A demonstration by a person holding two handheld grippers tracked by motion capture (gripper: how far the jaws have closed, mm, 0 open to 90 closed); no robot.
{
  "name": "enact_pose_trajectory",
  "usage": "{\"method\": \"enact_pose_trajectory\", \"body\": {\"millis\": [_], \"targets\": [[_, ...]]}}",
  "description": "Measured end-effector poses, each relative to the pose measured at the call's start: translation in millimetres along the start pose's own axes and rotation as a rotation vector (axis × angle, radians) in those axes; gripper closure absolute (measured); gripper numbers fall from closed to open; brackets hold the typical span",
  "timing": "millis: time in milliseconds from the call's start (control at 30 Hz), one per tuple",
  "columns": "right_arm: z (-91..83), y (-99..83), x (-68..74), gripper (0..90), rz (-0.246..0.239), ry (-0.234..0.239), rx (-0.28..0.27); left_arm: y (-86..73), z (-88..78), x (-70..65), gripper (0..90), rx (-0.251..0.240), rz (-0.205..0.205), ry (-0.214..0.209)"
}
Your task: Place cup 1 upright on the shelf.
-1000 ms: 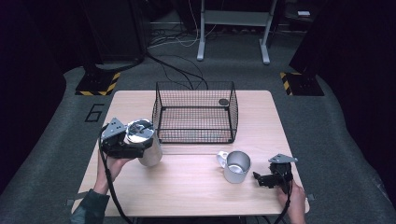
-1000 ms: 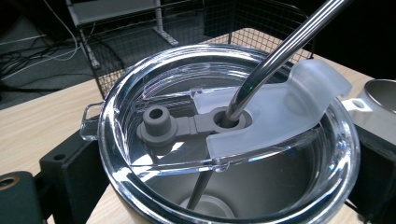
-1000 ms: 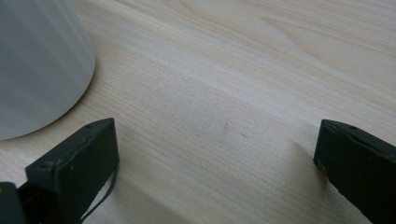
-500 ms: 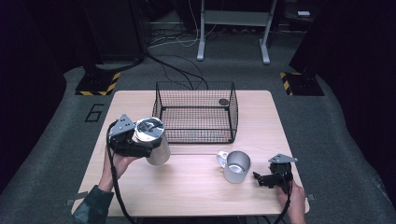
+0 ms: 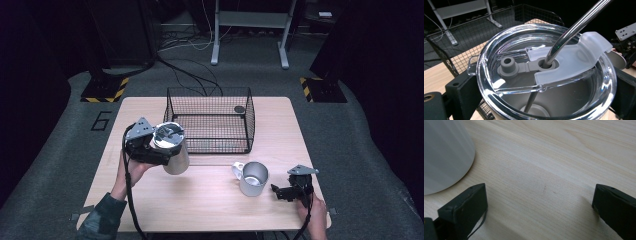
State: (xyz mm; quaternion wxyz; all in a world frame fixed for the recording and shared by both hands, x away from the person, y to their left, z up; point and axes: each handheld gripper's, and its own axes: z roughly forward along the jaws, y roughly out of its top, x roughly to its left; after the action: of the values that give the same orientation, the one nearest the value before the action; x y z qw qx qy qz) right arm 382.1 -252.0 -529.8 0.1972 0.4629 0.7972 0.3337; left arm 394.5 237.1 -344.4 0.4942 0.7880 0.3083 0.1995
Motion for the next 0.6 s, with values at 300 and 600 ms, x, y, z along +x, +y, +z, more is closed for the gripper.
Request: {"method": "enact_pose_trajectory", "body": {"millis": [300,600], "targets": [[0.0,0.0,0.0,0.0,0.000,0.000,0.000,11.2,3.5,-1.9,3.9,-0.011,0.003,-0.027],[0.0,0.0,0.0,0.0,0.001,0.000,0.000,29.1,5.7,-7.4,3.9,-0.032,0.025,-0.029]]}}
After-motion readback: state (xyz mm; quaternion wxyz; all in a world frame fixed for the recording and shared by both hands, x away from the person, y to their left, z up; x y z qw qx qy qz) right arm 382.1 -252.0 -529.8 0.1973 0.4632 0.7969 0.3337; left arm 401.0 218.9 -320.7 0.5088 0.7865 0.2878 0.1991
